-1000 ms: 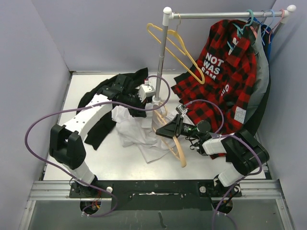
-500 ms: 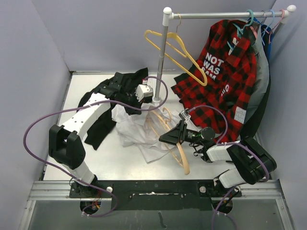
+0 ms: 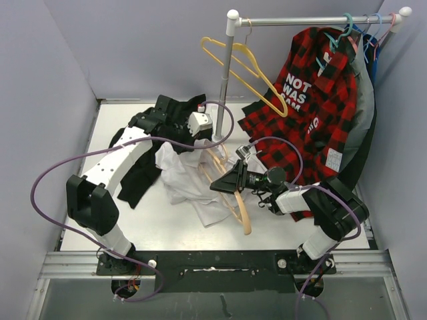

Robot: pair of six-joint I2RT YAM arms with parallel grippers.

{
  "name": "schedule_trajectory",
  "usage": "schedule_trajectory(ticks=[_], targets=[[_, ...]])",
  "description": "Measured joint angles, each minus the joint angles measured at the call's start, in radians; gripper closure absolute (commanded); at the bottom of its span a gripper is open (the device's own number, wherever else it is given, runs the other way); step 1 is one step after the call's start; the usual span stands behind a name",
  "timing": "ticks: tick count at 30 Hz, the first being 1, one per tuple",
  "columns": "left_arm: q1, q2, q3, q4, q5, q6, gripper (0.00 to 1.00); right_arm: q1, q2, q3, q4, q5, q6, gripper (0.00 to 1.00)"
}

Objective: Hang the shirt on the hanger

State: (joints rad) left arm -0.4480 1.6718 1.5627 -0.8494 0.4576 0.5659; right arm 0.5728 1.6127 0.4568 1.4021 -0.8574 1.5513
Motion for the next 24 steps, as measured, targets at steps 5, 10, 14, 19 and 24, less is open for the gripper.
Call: schedule_trajectory(ticks=[5,10,14,19,24], targets=[[0.0,-0.001,0.052,0.0,-0.054,0.027,1.0,0.019,-0.007,-0.074,0.005,0.0,-0.026,1.0],[0.0,-0.004,0.066,-0.003,-0.068,0.032,1.0,0.044,-0.038,-0.103,0.003,0.001,-0.041,1.0],[-0.004,-0.004,0.066,-0.027,-0.065,0.03,1.0,0.047,-0.045,-0.068,0.002,0.0,-0.051,1.0],[-0.02,-0.008,0.066,-0.041,-0.09,0.03,1.0,0.072,-0.008,0.032,0.003,0.007,-0.051,1.0],[-0.022,-0.013,0.075,-0.044,-0.145,0.033,1.0,0.13,0.042,0.065,0.001,0.013,-0.053,1.0]])
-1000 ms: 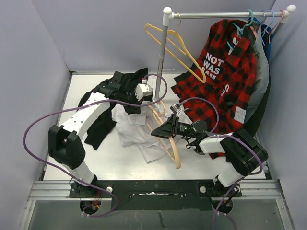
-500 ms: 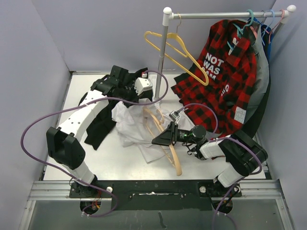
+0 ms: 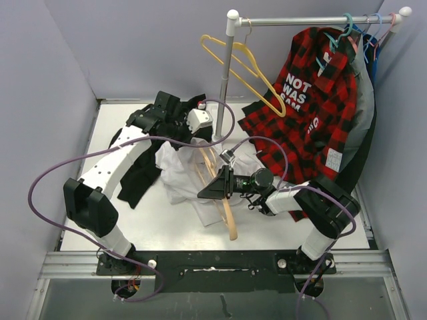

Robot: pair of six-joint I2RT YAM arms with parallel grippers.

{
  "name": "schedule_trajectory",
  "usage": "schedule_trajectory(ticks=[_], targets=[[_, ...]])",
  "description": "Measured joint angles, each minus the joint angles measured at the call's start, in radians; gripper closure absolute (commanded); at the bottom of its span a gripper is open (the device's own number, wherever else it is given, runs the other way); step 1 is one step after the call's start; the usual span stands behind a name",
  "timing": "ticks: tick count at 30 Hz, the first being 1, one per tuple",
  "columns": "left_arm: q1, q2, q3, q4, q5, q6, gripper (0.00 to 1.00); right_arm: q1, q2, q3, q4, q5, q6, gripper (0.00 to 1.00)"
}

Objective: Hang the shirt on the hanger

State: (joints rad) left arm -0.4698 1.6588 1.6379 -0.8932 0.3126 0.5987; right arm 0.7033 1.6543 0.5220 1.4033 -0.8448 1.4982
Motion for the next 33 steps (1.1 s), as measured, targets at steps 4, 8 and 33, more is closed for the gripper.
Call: schedule_trajectory(ticks=[4,8,33], targets=[[0.0,-0.003,0.01,0.006,-0.035,-0.003,1.0,0.046,0.038,0.0,0.003,0.0,-0.01,1.0],[-0.003,-0.016,0.012,0.005,-0.048,-0.016,1.0,0.066,0.061,0.0,-0.002,-0.003,-0.026,1.0],[-0.013,-0.217,-0.254,0.201,-0.084,-0.039,0.97,-0.094,0.175,0.094,0.01,-0.282,0.023,1.0]])
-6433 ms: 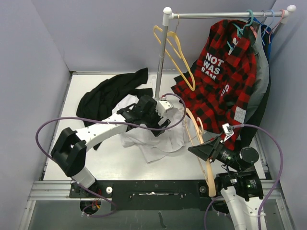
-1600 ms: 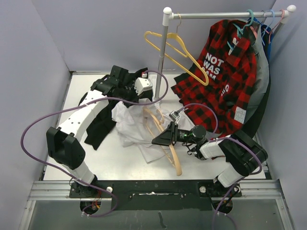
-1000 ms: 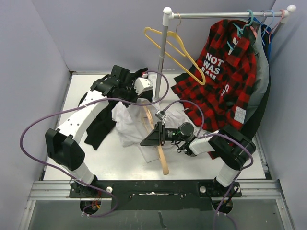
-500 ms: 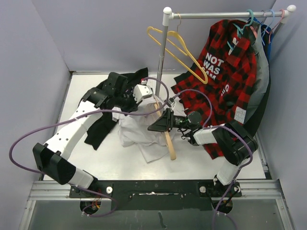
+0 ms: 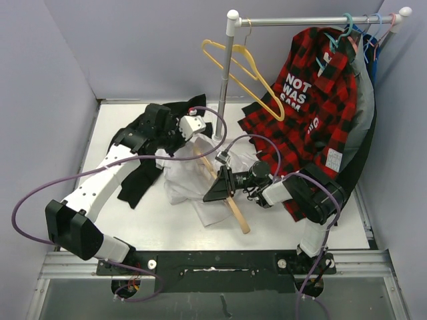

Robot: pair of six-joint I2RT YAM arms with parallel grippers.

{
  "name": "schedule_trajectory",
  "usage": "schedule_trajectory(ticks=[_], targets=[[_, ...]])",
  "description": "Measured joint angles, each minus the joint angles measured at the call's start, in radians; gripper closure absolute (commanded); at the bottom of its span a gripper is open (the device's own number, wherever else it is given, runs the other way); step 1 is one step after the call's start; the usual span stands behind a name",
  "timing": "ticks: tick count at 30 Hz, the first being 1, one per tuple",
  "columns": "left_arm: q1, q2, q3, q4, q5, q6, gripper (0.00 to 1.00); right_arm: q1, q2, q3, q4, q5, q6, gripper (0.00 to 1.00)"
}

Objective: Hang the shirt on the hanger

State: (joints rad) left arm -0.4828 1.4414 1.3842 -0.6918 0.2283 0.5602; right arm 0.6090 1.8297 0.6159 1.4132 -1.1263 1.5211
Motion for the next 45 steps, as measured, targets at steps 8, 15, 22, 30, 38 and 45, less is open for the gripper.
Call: schedule_trajectory(ticks=[8,15,22,30,38,45], targets=[[0.019,0.01,0.0,0.06,0.047,0.006,0.97,0.011,0.011,0.016,0.001,-0.067,-0.013,1.0],[0.03,0.01,-0.044,0.072,0.113,0.039,0.71,-0.01,0.066,0.167,0.0,-0.09,0.022,1.0],[0.099,0.01,-0.078,0.101,0.117,0.076,0.31,-0.003,0.068,0.182,0.0,-0.098,0.055,1.0],[0.292,0.008,-0.082,0.181,0.428,0.142,0.27,0.021,0.093,0.168,0.004,-0.096,0.055,1.0],[0.4,0.079,-0.009,-0.097,0.875,0.587,0.3,0.045,0.121,0.168,0.006,-0.084,0.055,1.0],[0.396,0.421,0.28,-0.669,0.981,1.247,0.34,0.047,0.13,0.168,0.007,-0.071,0.055,1.0]])
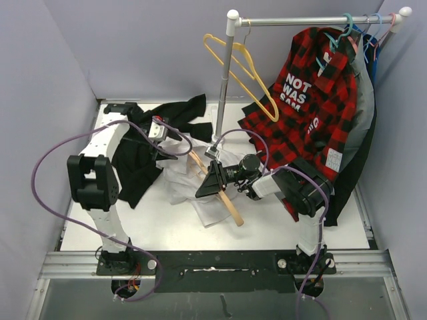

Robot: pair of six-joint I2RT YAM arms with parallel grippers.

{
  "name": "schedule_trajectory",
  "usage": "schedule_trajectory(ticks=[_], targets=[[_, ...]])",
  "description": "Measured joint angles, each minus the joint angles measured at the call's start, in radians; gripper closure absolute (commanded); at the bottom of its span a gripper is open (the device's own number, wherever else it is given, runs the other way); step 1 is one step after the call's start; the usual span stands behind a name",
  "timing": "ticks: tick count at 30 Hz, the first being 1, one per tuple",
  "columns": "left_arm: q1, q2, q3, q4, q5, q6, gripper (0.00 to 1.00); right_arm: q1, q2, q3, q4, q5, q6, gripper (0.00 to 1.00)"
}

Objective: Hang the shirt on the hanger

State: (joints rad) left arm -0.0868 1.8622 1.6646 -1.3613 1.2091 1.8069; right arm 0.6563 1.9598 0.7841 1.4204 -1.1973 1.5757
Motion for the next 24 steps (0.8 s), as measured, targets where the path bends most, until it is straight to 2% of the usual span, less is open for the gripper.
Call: schedule_trajectory(ticks=[6,9,17,18,21,24], targets=[[0.0,0.113,0.055,-0.172,-0.032,0.19,0.33,0.0,0.0,0.0,0.0,0.008,0.0,1.0],[-0.002,0.122,0.082,-0.209,-0.05,0.224,0.31,0.0,0.0,0.0,0.0,0.01,0.0,1.0],[-0.024,0.169,0.167,-0.221,-0.084,0.227,0.33,0.01,0.0,0.0,0.0,0.013,0.0,1.0],[-0.03,0.181,0.183,-0.22,-0.09,0.219,0.35,0.012,0.0,0.0,0.0,0.013,0.0,1.0],[-0.051,0.241,0.254,-0.241,-0.115,0.212,0.6,0.019,0.0,0.0,0.0,0.012,0.0,1.0],[-0.066,0.308,0.346,-0.247,-0.134,0.202,0.75,0.019,0.0,0.0,0.0,0.014,0.0,1.0]])
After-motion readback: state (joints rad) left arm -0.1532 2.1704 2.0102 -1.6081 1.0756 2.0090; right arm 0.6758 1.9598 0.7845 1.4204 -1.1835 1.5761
